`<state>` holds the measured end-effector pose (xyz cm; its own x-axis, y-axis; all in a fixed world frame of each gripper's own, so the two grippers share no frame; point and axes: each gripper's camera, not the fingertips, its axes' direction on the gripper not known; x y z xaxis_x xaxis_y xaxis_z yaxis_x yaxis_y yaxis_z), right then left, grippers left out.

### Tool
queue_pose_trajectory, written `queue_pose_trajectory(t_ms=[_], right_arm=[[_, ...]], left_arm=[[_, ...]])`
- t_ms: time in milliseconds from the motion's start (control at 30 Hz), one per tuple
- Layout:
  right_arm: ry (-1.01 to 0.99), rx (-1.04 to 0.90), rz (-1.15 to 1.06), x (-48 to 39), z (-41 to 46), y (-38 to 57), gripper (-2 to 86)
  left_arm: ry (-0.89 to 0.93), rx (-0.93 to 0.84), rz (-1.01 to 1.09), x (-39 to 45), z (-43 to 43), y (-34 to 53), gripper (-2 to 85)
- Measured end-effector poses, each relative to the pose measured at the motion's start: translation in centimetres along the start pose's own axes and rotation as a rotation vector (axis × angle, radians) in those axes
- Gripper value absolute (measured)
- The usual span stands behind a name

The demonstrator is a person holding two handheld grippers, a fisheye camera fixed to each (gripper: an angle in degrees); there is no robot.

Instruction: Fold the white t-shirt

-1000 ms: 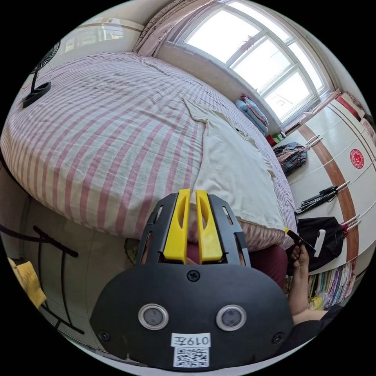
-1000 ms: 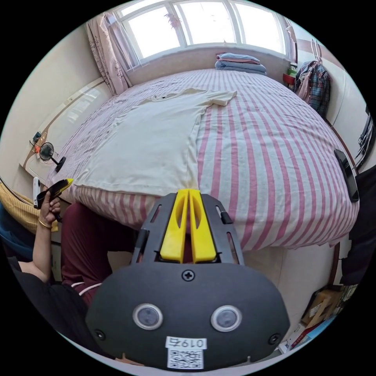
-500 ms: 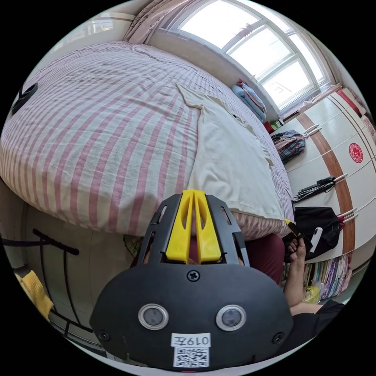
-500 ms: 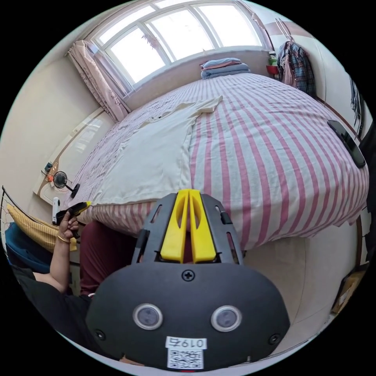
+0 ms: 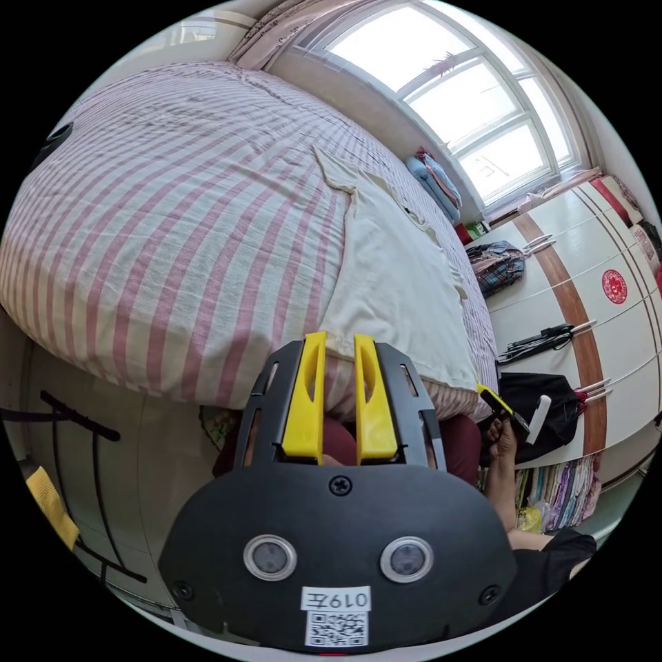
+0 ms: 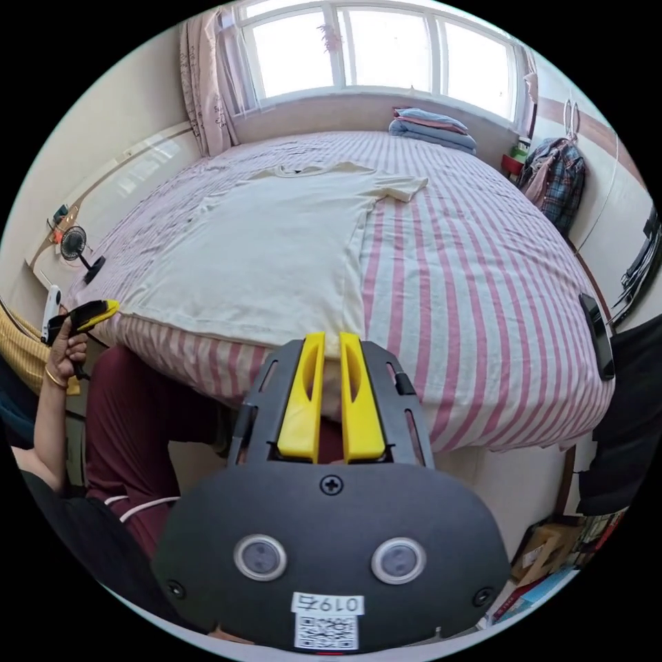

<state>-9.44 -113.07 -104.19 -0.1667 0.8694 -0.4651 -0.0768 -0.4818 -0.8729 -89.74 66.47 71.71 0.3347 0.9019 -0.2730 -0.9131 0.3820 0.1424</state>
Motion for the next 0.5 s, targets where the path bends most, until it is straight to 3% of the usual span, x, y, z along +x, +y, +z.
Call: queue_pose_trajectory(t_ms=[367,500], right_arm=[[0.126,-0.034,-0.054,-2.6,-2.8,-1.9,5.1],[0.163,-0.058,-0.086,-3.7,-3.5,-2.8,0.0]], left_arm=[[-0.046,-0.002,0.057,0.2,0.1,0.8,7.3],[-0.055,-0.008,0.066,0.3,0.4,0.9,7.6]])
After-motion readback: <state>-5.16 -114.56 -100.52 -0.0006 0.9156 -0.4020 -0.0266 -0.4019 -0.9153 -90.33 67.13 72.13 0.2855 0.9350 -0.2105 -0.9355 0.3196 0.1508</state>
